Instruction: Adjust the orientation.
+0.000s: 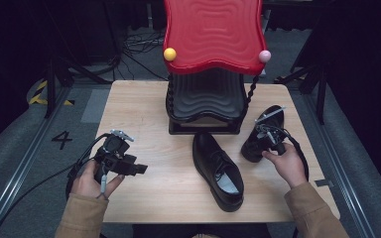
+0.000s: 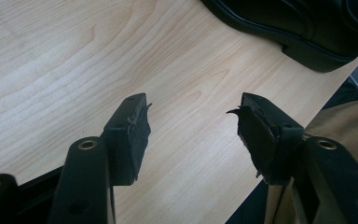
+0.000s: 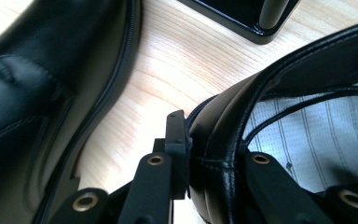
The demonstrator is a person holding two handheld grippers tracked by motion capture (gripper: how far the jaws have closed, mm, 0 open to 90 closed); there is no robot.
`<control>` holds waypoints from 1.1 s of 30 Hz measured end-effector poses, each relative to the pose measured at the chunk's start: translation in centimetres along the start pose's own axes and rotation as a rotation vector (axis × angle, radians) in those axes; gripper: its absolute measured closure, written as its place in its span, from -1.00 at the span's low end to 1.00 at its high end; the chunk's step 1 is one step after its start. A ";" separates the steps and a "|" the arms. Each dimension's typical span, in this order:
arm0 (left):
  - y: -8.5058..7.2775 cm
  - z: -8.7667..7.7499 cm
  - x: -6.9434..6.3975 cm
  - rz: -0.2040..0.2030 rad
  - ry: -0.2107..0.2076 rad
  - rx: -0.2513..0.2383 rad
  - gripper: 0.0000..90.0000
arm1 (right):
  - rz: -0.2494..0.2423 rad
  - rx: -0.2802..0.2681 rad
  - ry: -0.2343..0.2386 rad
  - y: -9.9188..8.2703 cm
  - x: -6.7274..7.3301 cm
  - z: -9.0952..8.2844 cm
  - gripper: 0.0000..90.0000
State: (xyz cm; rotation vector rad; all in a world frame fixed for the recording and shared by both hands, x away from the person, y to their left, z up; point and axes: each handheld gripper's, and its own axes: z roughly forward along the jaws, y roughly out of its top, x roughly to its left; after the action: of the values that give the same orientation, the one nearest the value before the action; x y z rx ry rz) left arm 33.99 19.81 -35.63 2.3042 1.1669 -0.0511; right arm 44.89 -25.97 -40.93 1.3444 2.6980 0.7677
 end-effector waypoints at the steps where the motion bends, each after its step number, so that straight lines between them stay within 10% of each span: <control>1: 0.2 0.1 0.0 0.003 -0.002 0.001 -0.03 | -0.006 -0.005 0.002 -0.2 0.1 -0.4 0.76; 11: 2.4 1.3 -0.4 0.043 -0.034 0.020 -0.03 | -0.058 -0.030 0.040 -1.8 1.5 -3.8 0.74; 22: 4.3 2.3 -0.8 0.087 -0.058 0.042 -0.03 | -0.254 -0.022 0.102 -3.8 5.4 -7.1 0.73; 33: 5.1 2.8 -1.2 0.108 -0.065 0.042 -0.03 | -0.445 0.092 0.160 -5.4 7.1 -6.4 0.72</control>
State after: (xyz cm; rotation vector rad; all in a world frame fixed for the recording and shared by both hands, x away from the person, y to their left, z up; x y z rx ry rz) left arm 37.72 15.16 -35.32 2.3804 1.0172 -0.1107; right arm 34.89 -25.98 -36.40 0.6667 3.0210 0.7349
